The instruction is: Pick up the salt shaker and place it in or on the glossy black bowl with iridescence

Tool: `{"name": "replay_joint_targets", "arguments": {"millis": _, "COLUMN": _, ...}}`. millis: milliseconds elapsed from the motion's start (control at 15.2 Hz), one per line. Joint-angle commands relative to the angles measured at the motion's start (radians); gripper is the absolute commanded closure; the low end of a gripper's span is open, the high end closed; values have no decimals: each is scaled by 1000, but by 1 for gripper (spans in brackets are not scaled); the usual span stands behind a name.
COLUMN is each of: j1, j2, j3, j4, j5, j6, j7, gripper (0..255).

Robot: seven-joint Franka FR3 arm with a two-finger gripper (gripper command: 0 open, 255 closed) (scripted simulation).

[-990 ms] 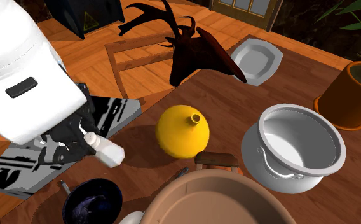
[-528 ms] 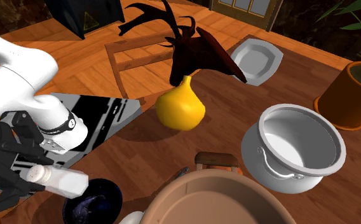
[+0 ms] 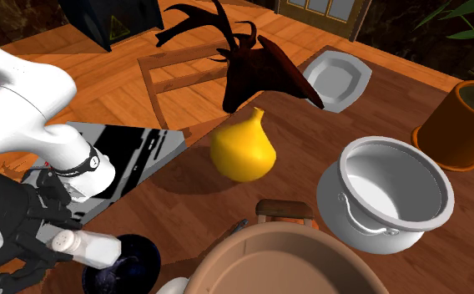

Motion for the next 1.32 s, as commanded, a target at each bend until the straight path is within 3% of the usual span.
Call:
{"name": "replay_joint_targets", "arguments": {"millis": 0, "j1": -2, "j2": 1, "j3": -4, "j4": -25, "j5": -2, "j6": 27, "j7": -2, "gripper": 255}}
{"name": "replay_joint_targets", "arguments": {"millis": 726, "j1": -6, "j2": 24, "j3": -28, "j4": -151, "j5": -10, "j6": 175, "j7": -11, "gripper": 255}}
{"name": "replay_joint_targets", "arguments": {"millis": 1254, "j1": -6, "j2": 24, "j3": -28, "j4": -151, "j5": -10, "j6": 175, "j7": -11, "gripper": 255}}
